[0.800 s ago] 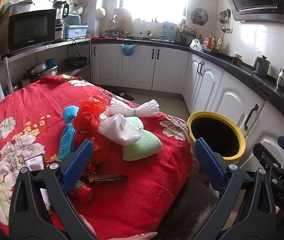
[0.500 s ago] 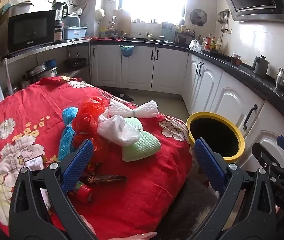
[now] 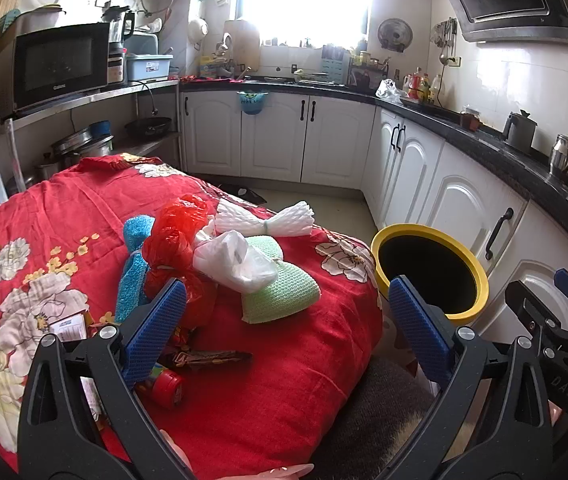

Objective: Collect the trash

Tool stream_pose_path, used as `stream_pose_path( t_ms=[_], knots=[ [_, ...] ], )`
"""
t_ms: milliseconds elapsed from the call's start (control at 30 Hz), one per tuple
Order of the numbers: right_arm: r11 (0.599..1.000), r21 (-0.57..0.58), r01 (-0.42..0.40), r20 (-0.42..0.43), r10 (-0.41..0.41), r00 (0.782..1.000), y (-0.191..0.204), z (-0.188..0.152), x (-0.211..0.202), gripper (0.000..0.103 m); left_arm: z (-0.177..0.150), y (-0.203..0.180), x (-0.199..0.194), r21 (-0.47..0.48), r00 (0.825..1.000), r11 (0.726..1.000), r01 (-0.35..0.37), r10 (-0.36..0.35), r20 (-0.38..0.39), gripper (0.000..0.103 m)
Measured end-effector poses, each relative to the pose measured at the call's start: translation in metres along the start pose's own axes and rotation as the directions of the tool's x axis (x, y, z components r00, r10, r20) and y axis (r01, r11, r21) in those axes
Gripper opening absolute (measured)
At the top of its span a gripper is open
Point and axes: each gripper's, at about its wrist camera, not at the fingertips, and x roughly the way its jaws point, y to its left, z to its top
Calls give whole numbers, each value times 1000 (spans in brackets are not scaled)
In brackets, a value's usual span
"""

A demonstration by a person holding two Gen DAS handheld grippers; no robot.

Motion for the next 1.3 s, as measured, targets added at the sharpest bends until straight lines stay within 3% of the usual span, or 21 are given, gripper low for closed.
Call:
stream_pose_path(
  t_ms=[1300],
  knots=[
    [1000, 4, 0, 3, 0, 1000, -4, 5, -2, 97, -1, 0, 0, 3, 1000, 1000, 0, 0, 3, 93]
  ],
)
